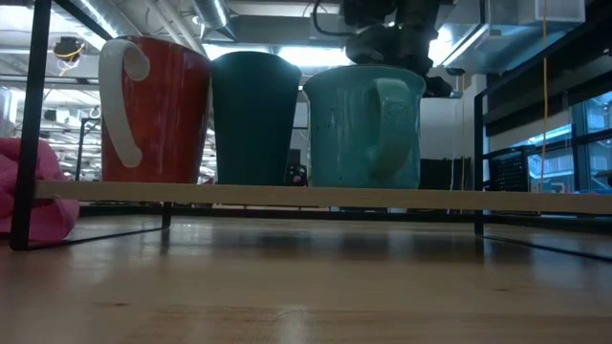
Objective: Stack small to large cups/mugs on shelf
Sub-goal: Put the wooden mug on the shelf
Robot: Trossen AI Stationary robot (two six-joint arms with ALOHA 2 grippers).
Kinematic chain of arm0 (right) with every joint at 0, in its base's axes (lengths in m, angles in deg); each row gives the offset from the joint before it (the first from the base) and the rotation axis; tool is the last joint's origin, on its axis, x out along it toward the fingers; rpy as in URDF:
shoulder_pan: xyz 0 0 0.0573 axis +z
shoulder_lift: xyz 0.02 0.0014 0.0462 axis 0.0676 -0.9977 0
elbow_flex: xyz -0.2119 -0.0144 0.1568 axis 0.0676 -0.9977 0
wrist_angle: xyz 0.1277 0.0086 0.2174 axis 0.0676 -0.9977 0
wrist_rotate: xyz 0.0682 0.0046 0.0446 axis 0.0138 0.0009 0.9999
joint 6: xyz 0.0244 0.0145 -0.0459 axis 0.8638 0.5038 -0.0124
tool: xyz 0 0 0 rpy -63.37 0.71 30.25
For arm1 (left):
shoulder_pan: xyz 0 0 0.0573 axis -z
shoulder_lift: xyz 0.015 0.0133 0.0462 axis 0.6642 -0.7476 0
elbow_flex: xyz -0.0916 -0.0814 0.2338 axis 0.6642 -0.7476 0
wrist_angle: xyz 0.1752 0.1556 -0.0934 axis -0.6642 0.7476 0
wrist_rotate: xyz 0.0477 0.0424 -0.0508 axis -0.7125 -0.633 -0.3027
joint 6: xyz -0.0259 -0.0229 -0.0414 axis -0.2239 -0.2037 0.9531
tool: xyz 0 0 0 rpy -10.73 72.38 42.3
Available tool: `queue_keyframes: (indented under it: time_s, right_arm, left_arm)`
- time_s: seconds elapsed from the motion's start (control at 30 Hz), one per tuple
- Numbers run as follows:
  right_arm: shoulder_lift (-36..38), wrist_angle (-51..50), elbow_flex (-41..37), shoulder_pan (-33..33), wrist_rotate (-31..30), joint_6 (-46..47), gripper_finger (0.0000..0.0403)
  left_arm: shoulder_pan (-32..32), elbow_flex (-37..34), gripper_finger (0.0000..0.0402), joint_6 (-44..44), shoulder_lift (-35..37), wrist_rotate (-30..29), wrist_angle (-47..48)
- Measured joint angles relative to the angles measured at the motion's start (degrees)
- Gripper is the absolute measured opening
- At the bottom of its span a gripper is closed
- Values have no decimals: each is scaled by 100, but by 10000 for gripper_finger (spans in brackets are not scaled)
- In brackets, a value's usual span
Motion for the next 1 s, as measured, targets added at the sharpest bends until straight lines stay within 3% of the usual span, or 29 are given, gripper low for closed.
queue_keyframes:
  time_s: [0.2,0.37,0.73,1.0]
  right_arm:
    - [0,-50,-264,0,26,11,6]
    - [0,42,-516,0,204,127,6]
    - [0,630,-322,2,-91,142,6]
    - [0,790,-172,0,-114,121,6]
  left_arm:
    - [0,284,22,-264,152,82,341]
    - [0,963,22,-317,510,32,1591]
    - [-137,2971,22,-37,1075,-1358,5213]
    - [-234,3575,22,-628,1528,-2237,5363]
